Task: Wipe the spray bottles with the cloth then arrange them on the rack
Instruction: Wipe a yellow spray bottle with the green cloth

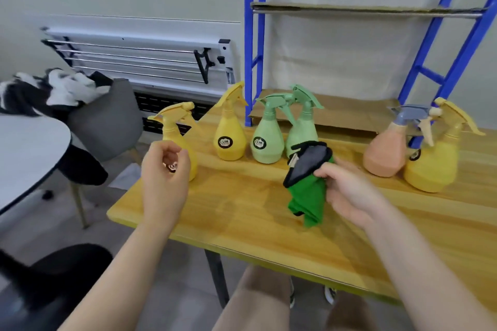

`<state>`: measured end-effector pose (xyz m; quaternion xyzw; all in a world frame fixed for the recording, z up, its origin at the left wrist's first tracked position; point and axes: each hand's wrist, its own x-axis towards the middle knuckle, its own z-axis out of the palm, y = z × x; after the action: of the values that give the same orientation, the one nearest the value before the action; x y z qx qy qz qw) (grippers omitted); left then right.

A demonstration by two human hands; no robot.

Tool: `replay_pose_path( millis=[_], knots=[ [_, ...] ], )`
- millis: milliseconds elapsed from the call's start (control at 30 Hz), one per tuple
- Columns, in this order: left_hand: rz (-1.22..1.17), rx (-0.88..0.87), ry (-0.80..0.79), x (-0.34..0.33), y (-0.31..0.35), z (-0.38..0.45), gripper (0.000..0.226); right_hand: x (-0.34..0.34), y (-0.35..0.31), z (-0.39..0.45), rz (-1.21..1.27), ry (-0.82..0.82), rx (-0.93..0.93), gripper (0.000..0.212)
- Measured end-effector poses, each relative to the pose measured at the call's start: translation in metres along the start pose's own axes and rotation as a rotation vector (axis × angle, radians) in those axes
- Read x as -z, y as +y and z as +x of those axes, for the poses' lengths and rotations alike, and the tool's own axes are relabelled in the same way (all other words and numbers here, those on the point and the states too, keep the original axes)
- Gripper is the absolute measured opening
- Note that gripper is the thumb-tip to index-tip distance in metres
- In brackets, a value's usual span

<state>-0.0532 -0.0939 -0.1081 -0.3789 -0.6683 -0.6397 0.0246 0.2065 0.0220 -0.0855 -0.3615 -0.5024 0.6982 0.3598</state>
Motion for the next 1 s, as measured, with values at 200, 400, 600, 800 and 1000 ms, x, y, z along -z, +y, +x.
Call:
replay_pose_path(
  millis=[200, 400, 600, 800, 1000],
  knots=[
    [0.107, 0.142, -0.033, 0.007, -0.028, 0.033, 0.051, -0.021, 0.007, 0.006, 0.018, -0.006, 0.014, 0.027],
    [0.067, 0.16, -0.112, -0.002, -0.032, 0.049, 0.056, -0.022, 0.006, 0.003, -0.017, -0.052, 0.003, 0.024],
    [0.102, 0.132, -0.071, -0.007, -0.026, 0.05, 0.045, -0.01, 0.004, 0.001, -0.076, 0.089, -0.029, 0.029],
    [0.047, 0.018, -0.119, -0.015, 0.003, 0.027, 0.023, 0.009, 0.005, 0.0, 0.115, 0.058, -0.04, 0.034],
    [-0.024, -0.041, -0.349, -0.049, 0.028, 0.001, 0.026, 0.032, -0.005, -0.009, 0.492, 0.1, 0.039, 0.043]
  ],
)
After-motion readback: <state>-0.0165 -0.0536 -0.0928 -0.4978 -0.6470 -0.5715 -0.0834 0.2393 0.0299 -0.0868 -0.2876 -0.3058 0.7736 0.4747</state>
